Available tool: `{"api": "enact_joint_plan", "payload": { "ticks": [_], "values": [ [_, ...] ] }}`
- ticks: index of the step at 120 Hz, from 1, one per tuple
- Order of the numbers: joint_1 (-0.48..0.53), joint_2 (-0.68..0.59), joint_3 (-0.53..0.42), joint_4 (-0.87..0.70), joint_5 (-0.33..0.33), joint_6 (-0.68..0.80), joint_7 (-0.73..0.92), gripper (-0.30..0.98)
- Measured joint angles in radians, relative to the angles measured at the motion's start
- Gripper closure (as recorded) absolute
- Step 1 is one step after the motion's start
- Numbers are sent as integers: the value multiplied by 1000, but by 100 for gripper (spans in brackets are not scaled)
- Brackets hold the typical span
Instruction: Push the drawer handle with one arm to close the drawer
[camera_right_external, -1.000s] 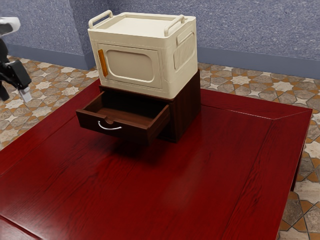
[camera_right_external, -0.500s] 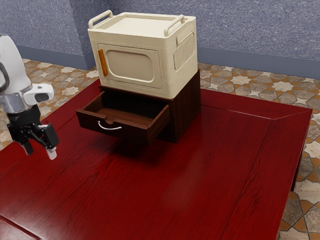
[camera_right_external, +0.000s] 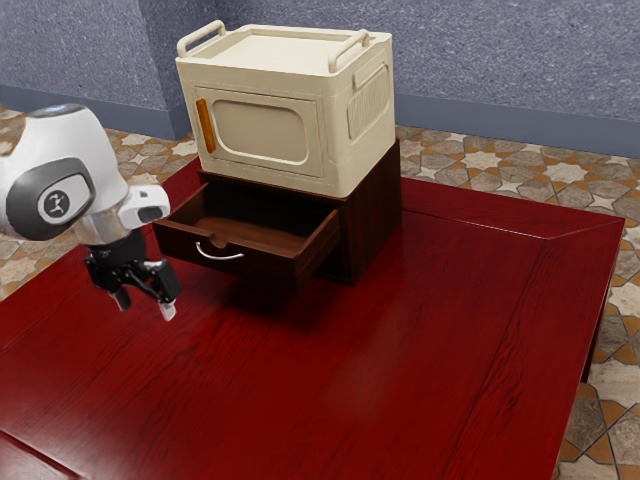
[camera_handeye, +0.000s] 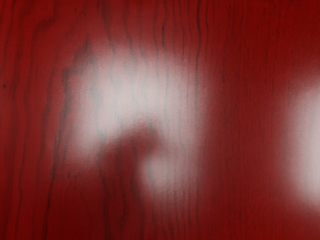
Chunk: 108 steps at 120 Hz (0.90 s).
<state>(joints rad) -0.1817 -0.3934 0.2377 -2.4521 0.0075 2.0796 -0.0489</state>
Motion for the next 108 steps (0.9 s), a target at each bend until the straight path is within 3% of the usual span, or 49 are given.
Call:
{"api": "enact_joint_plan", "payload": {
  "ticks": [27,74,95,108],
  "values": [
    [3,110,2,52,45,83,65,2],
    [7,246,11,146,45,160,140,3],
    [0,318,12,202,11,190,163,44],
    [-2,343,12,224,4,199,174,61]
  ]
}}
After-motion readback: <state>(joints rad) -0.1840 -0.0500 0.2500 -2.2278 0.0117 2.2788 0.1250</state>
